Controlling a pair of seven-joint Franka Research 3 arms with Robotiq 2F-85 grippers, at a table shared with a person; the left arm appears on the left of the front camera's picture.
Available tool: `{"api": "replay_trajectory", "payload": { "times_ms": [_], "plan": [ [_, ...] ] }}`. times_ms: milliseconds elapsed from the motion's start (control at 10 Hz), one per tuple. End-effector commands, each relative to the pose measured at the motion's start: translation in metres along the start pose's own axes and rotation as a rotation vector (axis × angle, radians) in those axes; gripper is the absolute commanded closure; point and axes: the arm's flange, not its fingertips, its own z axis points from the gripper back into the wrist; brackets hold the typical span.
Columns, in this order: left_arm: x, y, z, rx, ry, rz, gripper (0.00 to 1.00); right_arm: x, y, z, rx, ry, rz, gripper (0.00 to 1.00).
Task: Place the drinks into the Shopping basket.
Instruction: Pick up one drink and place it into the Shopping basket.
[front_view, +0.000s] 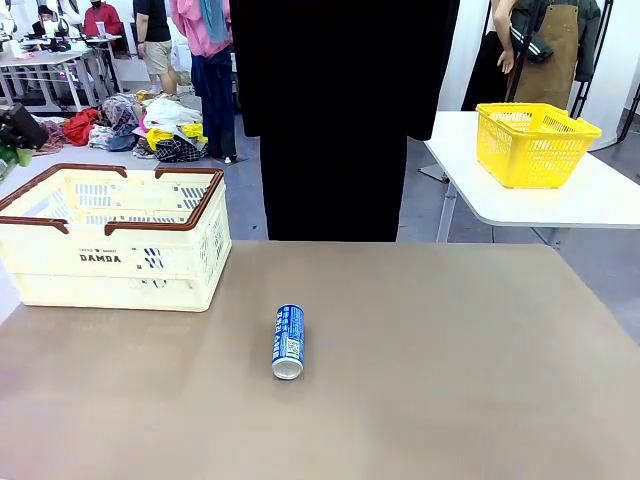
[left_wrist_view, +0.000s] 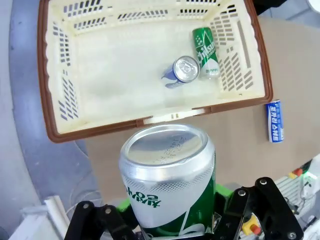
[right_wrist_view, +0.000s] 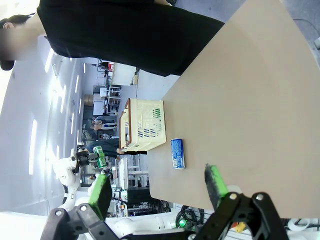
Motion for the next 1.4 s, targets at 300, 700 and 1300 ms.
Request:
{"api": "replay_trajectory", "payload": {
  "times_ms": [300, 700, 1300],
  "plan": [
    [0.092, -0.019, -0.072, 0.021, -0.062, -0.249, 1.00, 0.003, 0.002, -0.001, 0.032, -0.010, 0.027, 0.00],
    [0.138, 0.005, -0.161, -0.005, 0.021, -0.135, 1.00, 0.003, 0.002, -0.001, 0.032, -0.010, 0.027, 0.00],
    [0.129, 0.027, -0.217, 0.008, 0.059, -0.044, 1.00, 0.003, 0.002, -0.001, 0.032, -0.010, 0.027, 0.00]
  ]
}}
